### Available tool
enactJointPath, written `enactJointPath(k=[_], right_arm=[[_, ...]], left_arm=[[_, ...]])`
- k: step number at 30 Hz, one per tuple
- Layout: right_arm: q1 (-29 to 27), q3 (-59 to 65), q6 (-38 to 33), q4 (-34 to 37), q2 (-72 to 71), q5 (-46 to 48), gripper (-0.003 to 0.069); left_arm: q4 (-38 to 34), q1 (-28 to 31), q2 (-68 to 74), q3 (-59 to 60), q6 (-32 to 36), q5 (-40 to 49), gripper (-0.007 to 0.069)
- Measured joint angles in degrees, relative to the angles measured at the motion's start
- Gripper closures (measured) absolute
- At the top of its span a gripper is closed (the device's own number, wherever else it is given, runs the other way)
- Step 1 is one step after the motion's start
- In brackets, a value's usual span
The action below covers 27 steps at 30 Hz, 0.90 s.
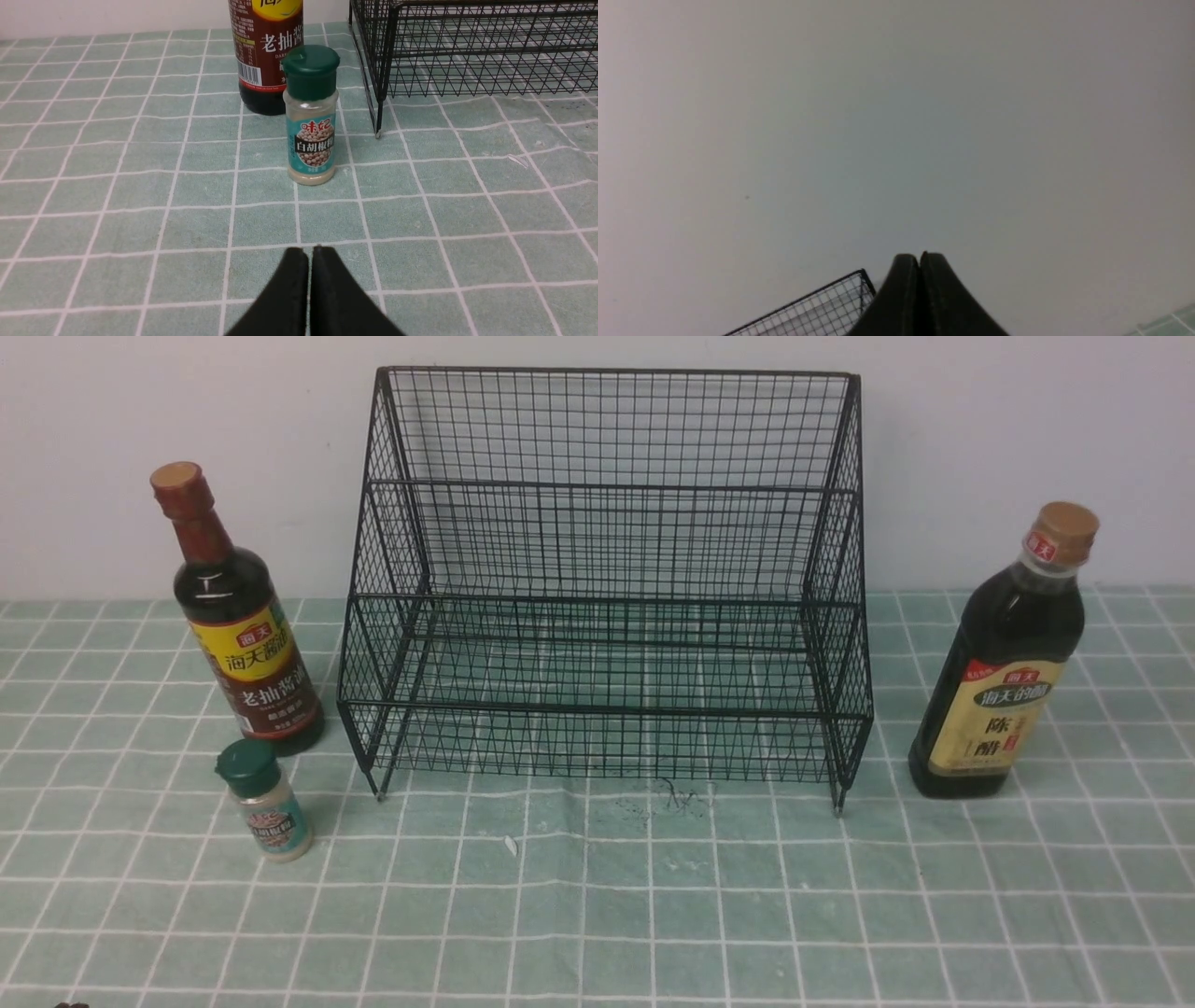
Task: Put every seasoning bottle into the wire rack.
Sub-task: Use the right arm to grab the condiment bottle closest to it
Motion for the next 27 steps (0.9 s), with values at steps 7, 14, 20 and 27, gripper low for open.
enactJointPath(k=[7, 14, 20, 27], right_arm=[[0.0, -25.72, -7.32, -4.87, 24.69, 23.46, 0.0673], [0.0, -52.58, -12.9, -6.06, 53.31, 49.48, 0.0631], [0.0, -71.25, -14.77, -7.83, 71.22, 61.28, 0.0452], [4.22, -78.97, -15.52, -12.38, 82.3, 62.99, 0.021]], left_arm=[[0.0, 0.0, 0.0, 0.0, 0.0, 0.0, 0.0631], [0.0, 0.0, 0.0, 0.0, 0.0, 0.0, 0.0631], [0.0, 0.0, 0.0, 0.0, 0.0, 0.0, 0.0631], [0.0, 0.0, 0.0, 0.0, 0.0, 0.0, 0.0631]])
